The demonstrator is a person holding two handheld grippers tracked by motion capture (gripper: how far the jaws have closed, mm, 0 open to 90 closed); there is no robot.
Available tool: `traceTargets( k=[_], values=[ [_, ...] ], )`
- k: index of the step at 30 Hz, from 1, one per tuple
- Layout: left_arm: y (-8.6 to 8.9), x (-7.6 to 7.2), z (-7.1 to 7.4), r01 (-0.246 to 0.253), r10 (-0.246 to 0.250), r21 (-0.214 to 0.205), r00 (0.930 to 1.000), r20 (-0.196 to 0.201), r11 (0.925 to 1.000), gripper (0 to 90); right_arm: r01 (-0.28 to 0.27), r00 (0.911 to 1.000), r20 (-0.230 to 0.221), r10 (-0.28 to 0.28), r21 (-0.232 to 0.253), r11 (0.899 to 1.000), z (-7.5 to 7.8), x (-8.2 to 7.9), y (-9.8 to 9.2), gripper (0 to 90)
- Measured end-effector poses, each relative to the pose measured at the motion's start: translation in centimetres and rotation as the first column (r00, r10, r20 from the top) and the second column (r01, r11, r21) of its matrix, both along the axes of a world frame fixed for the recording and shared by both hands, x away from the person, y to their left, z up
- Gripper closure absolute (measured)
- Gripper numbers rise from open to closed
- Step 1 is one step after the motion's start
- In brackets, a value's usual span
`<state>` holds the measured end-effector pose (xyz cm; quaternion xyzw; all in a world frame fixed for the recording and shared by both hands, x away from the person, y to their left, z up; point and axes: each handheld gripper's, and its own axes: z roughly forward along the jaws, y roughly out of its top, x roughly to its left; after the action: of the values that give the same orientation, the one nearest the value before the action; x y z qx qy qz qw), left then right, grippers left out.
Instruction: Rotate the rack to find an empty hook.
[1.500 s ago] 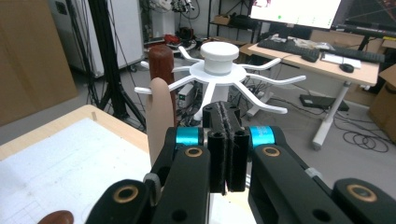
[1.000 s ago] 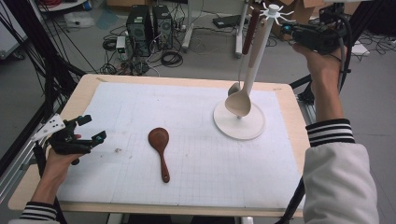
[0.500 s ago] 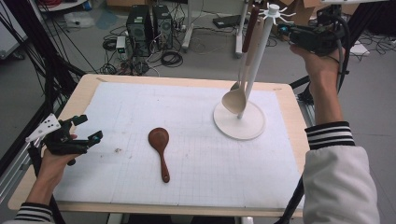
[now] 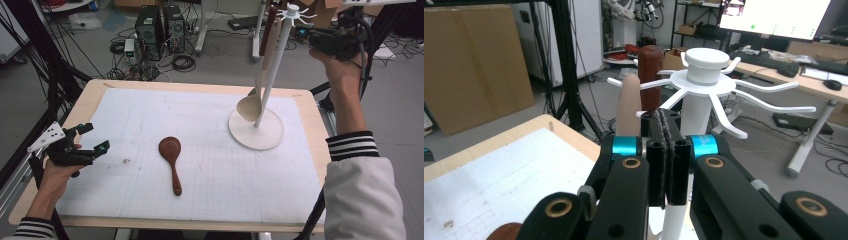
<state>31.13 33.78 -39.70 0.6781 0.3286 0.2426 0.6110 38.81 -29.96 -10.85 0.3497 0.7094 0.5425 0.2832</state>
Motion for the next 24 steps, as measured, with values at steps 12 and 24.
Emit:
traceTargets(
  k=[12,24],
  values=[
    [0.1,-0.1,0.3,0.019,-0.019,0.005,0.9998,-0.006,0.9998,1.7,0.001,1.0,-0.005,0.0,0.034,0.999,-1.7,-1.5,-1.2,79.6],
    [0.6,-1.0,1.2,0.034,-0.034,0.042,0.9994,0.01,0.9985,1.7,-0.055,0.9982,0.027,0.054,0.005,0.998,-5.3,-3.1,-0.9,9.6]
  ],
)
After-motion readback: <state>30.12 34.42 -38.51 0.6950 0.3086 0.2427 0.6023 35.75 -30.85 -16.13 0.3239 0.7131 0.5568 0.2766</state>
